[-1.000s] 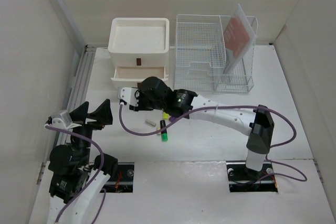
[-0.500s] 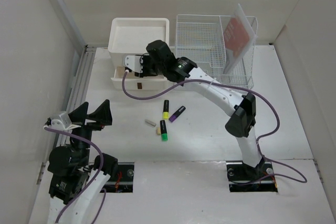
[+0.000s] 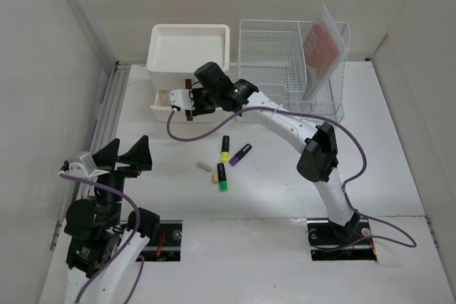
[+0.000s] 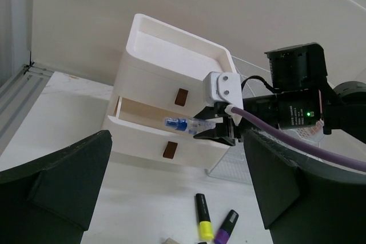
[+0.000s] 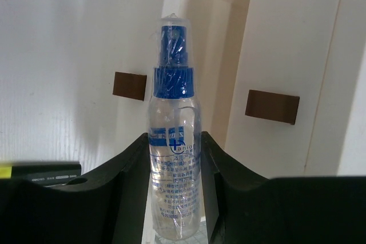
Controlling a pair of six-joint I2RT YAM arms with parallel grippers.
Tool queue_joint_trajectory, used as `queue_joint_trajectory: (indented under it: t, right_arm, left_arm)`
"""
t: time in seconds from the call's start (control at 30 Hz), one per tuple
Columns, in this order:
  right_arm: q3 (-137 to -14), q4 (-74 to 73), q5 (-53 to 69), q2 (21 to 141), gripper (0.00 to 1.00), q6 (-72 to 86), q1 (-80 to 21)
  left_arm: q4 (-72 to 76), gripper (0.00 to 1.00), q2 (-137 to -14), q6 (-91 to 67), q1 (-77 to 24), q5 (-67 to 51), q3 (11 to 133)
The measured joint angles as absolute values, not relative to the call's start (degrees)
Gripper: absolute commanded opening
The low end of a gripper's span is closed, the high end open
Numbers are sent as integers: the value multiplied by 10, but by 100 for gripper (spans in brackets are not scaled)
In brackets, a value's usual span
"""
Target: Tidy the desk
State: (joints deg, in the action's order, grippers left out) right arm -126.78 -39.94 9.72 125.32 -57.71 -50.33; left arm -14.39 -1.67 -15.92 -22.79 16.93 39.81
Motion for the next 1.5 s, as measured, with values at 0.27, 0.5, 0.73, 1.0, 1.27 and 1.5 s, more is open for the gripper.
queue_joint_trajectory:
  t: [0.27,0.5,0.73,1.0,1.27,1.5]
  right_arm:
    - [-1269,-395,88,1274,0,-583,-490]
    - [-1270,-388,67,1276,11,-576,-483]
    - [-1270,-385,60,1276,42,-566,-480]
    - [-1270,-378,60,1276,51,-555,-480]
    - [-1271,-370,62,1276,48,-544,-480]
    - [-1246,-367,123,1235,5,-507,-480]
  left_arm:
    - [-144,100,-17,-159,-228,169,398]
    - [-144,100,-17,-159,-228,169,398]
    - [-144,100,-17,-159,-228,169,398]
    - [-144,100,-17,-159,-228,169,398]
    - [-144,100,-17,-159,-228,169,398]
    - [-144,100,-17,-159,-228,169,398]
